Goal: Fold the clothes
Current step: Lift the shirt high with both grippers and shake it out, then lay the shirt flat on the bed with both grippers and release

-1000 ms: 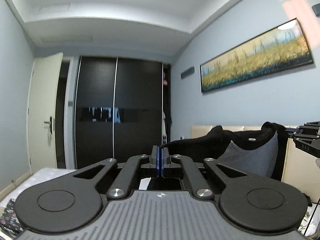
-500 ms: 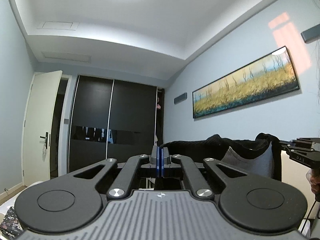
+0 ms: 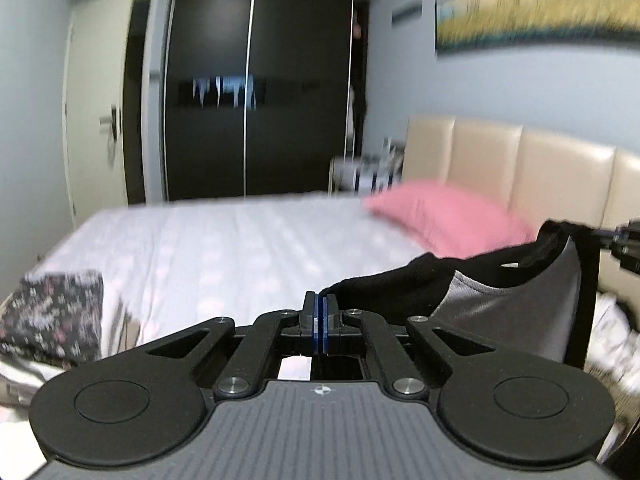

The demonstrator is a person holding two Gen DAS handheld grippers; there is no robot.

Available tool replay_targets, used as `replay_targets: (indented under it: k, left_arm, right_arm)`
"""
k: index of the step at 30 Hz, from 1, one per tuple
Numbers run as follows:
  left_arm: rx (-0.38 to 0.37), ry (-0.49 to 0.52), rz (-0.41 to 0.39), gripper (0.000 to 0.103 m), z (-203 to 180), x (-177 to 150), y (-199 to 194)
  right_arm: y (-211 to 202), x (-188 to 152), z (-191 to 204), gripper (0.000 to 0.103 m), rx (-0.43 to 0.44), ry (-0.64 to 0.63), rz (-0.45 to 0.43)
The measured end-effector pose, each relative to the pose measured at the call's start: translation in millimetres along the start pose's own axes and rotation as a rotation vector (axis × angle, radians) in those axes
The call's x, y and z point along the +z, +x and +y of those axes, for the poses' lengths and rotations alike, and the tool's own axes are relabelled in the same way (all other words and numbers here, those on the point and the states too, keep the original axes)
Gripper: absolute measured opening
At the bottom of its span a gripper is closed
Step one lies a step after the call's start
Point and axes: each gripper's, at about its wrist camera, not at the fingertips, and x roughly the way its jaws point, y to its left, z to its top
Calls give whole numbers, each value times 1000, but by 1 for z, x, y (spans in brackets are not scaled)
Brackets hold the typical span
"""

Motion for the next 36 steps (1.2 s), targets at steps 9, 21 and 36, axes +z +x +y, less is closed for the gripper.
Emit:
replay_targets:
  k: [9, 21, 36]
  left_arm:
    - [40, 54, 187, 0, 31, -24, 109]
    - [77, 24, 364, 1, 50, -70, 234]
    - [116, 0, 469, 29, 53, -95, 275]
  right_arm:
    - [131, -38, 3, 5, -10, 25, 175]
    - [281, -93, 9, 5, -16, 117, 425]
    - [320, -120, 17, 46, -16, 166, 561]
